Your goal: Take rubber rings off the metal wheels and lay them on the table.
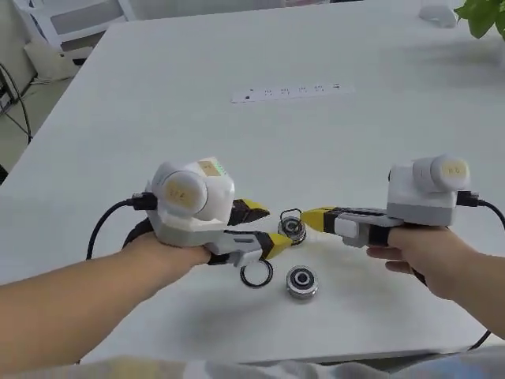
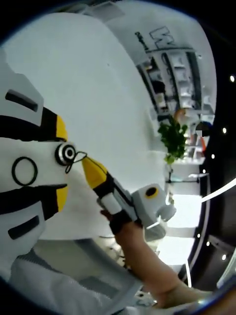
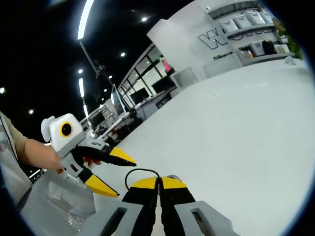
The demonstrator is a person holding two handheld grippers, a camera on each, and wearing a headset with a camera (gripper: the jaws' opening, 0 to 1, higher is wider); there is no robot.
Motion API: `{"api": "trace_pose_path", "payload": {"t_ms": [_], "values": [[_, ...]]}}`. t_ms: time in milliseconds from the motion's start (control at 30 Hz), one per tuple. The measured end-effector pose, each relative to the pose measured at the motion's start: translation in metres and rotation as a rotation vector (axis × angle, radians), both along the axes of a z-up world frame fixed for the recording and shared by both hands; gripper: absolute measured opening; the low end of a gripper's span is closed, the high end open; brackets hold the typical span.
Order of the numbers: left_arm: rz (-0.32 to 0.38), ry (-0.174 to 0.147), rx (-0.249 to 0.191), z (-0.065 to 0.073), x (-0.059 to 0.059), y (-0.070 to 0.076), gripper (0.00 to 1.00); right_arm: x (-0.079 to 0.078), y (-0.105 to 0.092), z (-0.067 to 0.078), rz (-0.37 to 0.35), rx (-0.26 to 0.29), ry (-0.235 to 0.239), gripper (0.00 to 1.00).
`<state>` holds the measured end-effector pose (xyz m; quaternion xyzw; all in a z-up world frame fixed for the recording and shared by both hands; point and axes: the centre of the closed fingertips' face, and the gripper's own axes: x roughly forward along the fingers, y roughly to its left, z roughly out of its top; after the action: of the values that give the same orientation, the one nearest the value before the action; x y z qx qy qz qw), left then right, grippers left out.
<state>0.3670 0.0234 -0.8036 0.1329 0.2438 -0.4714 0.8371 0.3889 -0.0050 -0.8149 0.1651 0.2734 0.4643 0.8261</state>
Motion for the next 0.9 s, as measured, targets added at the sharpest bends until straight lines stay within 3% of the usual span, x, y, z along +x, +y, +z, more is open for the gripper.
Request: {"api": "trace_pose_path", "payload": {"t_ms": [400,900], "values": [[0.030,0.001,-0.027,0.010,-0.010,0.024,0.44,-0.005,0.007,0.005,0.028,-0.012,-0.009,0.00],[0.040,0.008,-0.012,0.010,-0.027,0.052,0.53,-0.012,0.026,0.001,0.112,-0.075,-0.027,0.00]]}}
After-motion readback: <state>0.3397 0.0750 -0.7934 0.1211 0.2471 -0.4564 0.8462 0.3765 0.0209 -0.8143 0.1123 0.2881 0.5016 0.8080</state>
